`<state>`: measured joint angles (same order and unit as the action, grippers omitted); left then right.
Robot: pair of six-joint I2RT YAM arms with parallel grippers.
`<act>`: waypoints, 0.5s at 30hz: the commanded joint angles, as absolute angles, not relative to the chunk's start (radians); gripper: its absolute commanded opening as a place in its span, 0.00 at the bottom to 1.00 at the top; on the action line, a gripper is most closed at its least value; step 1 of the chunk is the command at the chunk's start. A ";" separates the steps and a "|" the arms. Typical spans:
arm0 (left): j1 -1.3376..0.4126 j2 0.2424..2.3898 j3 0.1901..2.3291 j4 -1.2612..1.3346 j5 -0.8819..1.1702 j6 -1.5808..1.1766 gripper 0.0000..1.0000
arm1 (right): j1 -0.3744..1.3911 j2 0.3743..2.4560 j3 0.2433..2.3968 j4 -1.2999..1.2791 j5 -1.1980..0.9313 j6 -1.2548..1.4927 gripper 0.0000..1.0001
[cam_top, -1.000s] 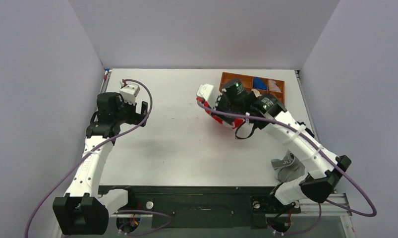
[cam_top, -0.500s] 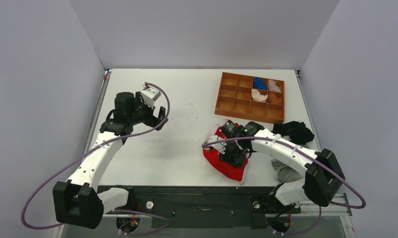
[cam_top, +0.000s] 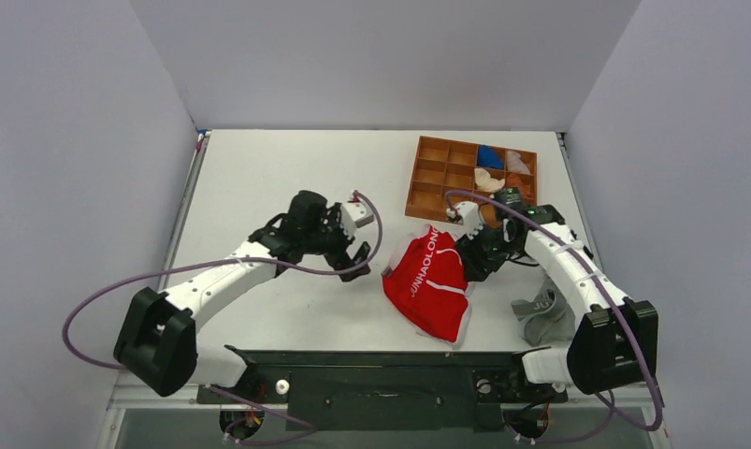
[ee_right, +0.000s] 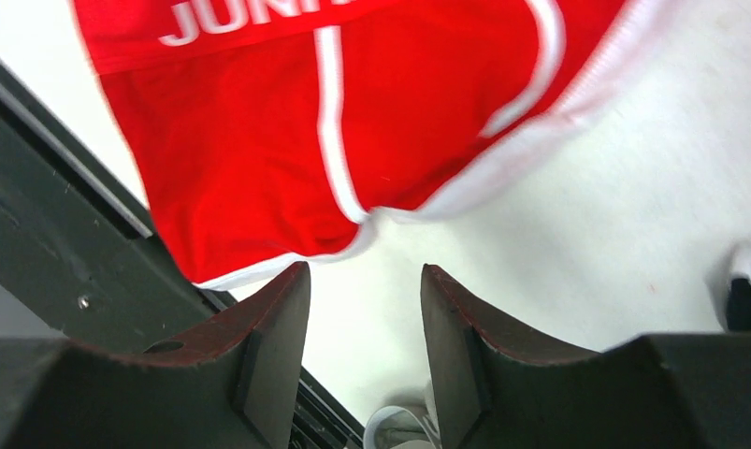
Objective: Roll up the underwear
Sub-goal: Flatten out the underwear at the center of the board.
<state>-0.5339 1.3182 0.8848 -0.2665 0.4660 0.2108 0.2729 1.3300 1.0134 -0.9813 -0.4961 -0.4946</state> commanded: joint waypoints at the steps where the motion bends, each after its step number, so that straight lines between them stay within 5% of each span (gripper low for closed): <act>1: -0.665 1.435 1.033 -0.310 0.479 0.164 0.98 | 0.124 1.279 1.057 -0.963 -0.592 -0.505 0.43; 15: -0.806 1.774 1.281 -0.572 0.619 -0.078 0.78 | 0.018 1.202 0.968 -0.895 -0.606 -0.483 0.43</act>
